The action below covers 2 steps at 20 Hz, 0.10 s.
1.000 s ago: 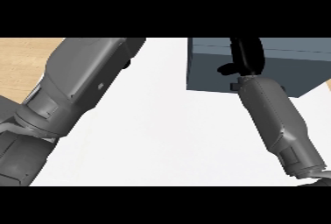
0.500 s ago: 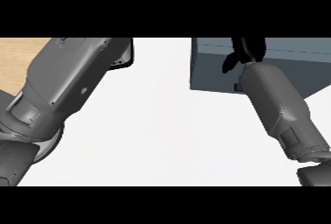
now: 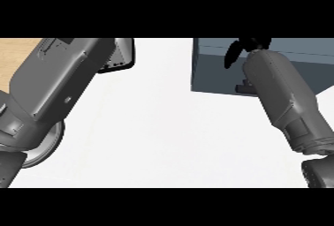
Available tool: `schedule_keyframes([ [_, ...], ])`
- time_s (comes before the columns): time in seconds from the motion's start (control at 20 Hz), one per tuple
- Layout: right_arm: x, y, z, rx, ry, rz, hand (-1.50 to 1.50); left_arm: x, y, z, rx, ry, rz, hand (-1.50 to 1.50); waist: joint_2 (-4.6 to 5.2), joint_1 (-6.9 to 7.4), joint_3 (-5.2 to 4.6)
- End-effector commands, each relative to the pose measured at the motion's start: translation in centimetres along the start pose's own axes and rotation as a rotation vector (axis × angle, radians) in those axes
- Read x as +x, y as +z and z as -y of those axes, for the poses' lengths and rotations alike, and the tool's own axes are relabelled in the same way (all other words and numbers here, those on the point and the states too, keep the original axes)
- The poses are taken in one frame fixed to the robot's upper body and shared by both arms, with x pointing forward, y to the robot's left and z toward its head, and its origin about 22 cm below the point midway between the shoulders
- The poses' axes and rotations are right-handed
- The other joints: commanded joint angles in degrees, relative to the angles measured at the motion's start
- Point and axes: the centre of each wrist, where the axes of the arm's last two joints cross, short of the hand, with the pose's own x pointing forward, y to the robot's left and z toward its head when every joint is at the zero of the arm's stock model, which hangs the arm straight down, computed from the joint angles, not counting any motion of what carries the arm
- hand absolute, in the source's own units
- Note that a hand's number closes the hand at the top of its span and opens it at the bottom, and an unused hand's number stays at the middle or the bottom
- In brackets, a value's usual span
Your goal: Pick up the can, place it into the drawer and close the drawer
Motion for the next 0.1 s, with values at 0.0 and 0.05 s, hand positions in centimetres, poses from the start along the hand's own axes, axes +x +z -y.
schedule_keyframes([
  [0.0, 2.89, -1.37, 0.23, -0.105, -0.127, -0.020, -1.50, 1.45, 0.80, 0.10, -0.008, -0.002, -0.001, -1.50, 0.08, 1.11, 0.20],
  [0.05, 3.01, -1.92, 0.81, -0.104, -0.128, -0.001, -1.50, 0.77, 1.19, 0.56, -0.014, 0.008, 0.000, -1.50, 0.32, 1.11, 0.18],
])
